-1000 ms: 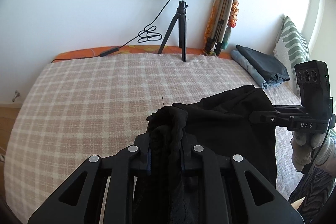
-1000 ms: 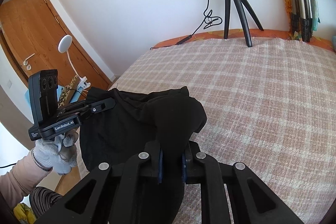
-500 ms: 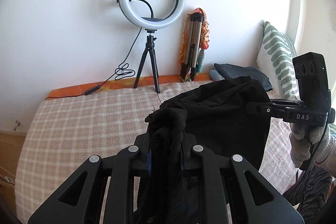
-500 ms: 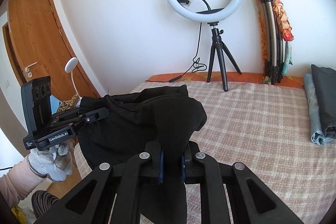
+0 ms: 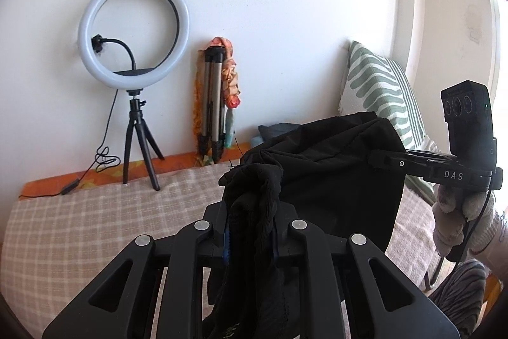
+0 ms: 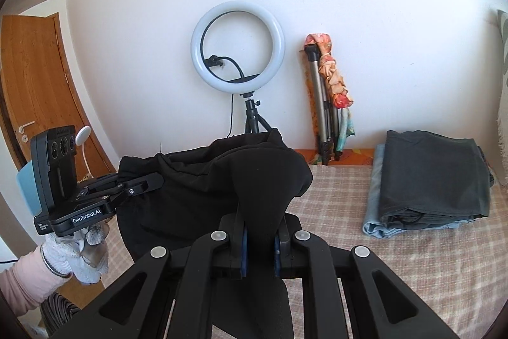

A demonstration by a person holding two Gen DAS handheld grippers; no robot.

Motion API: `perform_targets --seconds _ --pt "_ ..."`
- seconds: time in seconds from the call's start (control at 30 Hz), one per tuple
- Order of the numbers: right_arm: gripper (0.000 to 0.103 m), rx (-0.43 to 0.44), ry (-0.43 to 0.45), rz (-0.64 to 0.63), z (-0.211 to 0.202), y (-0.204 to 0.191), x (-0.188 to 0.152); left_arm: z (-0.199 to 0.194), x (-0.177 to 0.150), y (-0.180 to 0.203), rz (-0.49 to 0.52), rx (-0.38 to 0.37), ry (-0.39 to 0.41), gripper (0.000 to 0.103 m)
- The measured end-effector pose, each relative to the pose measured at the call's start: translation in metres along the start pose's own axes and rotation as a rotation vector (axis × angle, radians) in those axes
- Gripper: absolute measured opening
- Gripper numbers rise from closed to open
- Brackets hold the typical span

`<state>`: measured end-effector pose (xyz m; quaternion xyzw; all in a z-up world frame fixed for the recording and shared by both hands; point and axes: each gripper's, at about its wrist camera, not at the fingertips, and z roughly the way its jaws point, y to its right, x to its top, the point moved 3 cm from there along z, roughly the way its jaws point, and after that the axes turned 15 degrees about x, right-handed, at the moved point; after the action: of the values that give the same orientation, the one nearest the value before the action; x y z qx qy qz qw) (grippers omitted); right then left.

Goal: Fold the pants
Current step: 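Carry the folded shorts with both tools onto the clothes stack by the pillow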

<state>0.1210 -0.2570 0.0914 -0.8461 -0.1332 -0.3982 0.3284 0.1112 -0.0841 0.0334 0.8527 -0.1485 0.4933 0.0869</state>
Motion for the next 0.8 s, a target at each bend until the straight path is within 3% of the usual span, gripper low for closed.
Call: perform_targets --seconds 0.47,0.8 --pt "0.009 -0.169 0.079 0.022 -0.106 0.104 0.031 0.067 0.058 0.13 0.074 -0.138 0.044 0.016" --pt "0.009 -0.257 0.074 0.004 -0.126 0.182 0.071 0.131 0.093 0.184 0.064 -0.179 0.044 0.016"
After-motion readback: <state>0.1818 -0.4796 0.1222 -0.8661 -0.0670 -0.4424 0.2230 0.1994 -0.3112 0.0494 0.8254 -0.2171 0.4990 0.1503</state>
